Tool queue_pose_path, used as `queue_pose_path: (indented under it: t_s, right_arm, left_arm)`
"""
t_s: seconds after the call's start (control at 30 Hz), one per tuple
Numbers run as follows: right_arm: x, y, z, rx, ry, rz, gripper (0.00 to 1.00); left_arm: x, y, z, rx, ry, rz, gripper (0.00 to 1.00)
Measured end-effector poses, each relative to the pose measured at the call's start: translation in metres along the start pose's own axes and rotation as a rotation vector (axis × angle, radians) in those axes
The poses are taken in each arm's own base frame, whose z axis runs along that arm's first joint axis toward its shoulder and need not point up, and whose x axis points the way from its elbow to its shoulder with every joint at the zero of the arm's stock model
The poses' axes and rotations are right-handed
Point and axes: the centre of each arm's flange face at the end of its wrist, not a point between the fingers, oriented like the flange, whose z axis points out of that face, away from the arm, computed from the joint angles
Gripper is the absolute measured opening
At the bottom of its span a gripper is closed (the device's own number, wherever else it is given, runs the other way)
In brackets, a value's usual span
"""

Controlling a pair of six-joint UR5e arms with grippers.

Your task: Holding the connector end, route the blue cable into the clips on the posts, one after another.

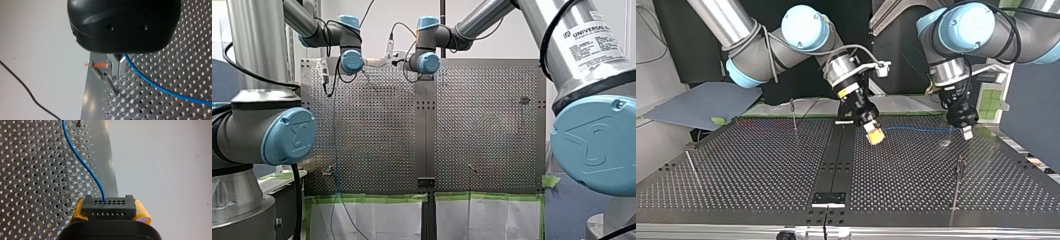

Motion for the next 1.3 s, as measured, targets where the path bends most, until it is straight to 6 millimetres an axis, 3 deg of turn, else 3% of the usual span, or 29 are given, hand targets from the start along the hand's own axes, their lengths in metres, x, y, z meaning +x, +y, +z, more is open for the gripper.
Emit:
queue_pose_path:
  t_s: [0.37,0.57,1.03,1.3]
  right_arm:
    - [-0.01,-0.014,0.012,0.027,-0.01,0.009,0.0]
    - [-0.005,-0.019,0.018,0.034,0.004,0.011,0.0]
    - [0.001,-0.023,0.031,0.045,0.023,0.025,0.0]
    - [-0.01,-0.027,0.039,0.054,0.007,0.028,0.0]
  left_arm:
    - [-0.014,-0.002,0.02,0.046,-0.004,0.013,0.0]
    - [-0.015,-0.005,0.029,0.049,0.013,0.023,0.0]
    - [-0.016,0.011,0.045,0.013,0.01,0.026,0.0]
    - [-0.017,0.015,0.053,0.02,0.006,0.019,0.0]
